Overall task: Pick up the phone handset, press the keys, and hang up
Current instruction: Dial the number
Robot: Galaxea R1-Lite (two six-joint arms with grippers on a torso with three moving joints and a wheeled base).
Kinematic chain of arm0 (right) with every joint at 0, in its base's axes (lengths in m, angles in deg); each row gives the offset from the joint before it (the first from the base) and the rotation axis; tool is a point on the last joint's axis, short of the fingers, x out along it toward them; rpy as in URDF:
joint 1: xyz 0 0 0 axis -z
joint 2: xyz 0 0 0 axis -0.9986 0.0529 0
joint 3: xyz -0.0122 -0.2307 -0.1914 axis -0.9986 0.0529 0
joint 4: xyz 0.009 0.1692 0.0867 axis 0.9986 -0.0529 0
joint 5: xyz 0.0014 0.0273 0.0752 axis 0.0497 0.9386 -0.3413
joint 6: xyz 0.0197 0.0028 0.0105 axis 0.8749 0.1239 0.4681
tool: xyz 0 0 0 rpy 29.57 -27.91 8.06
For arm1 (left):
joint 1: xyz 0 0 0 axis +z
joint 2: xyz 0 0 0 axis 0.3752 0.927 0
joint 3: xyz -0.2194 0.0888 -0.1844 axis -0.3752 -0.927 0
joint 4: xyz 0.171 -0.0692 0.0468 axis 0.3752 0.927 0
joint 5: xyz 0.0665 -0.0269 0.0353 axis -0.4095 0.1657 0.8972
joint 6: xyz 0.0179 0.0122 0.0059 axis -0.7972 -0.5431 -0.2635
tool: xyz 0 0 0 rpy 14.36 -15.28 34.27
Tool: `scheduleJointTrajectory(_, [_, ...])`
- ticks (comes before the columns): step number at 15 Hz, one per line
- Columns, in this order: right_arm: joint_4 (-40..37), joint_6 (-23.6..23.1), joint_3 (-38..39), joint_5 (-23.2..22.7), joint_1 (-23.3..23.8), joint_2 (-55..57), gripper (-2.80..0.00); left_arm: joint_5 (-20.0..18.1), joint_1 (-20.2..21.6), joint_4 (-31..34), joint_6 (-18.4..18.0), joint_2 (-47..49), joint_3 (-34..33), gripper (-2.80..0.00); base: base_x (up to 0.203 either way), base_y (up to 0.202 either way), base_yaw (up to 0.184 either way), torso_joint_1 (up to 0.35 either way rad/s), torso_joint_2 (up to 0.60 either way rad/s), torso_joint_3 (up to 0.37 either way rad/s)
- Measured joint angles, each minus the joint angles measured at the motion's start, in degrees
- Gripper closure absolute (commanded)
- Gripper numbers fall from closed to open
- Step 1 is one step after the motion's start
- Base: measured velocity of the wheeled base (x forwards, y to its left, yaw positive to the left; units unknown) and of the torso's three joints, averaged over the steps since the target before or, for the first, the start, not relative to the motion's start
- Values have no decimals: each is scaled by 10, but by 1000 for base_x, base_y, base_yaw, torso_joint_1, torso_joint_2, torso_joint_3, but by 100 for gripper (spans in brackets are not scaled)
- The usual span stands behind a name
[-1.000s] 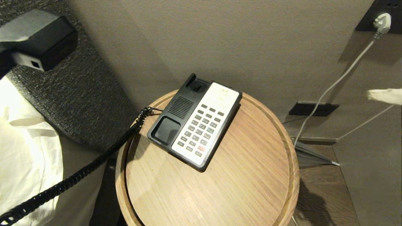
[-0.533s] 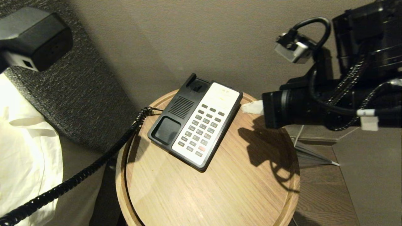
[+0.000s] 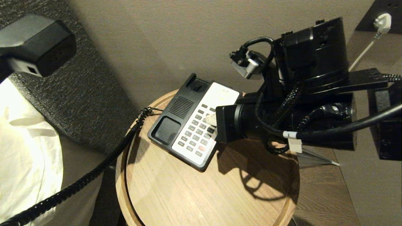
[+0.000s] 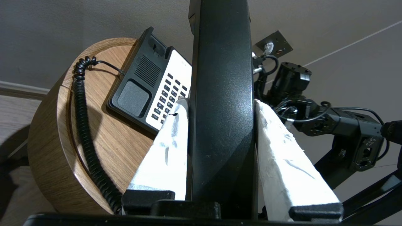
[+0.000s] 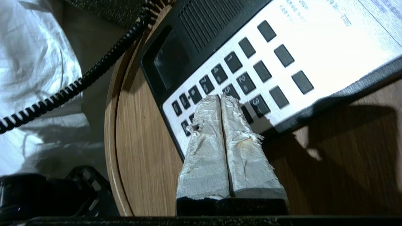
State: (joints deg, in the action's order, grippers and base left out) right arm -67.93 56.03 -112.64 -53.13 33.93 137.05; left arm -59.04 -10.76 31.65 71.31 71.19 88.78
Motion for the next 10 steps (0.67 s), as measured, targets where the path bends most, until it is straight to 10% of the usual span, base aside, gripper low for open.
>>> scheduleJointTrajectory(10, [59,1,-6,41,-3,46,0,0,0,0,0,-6,-2,0,0,0,0,0,0,0])
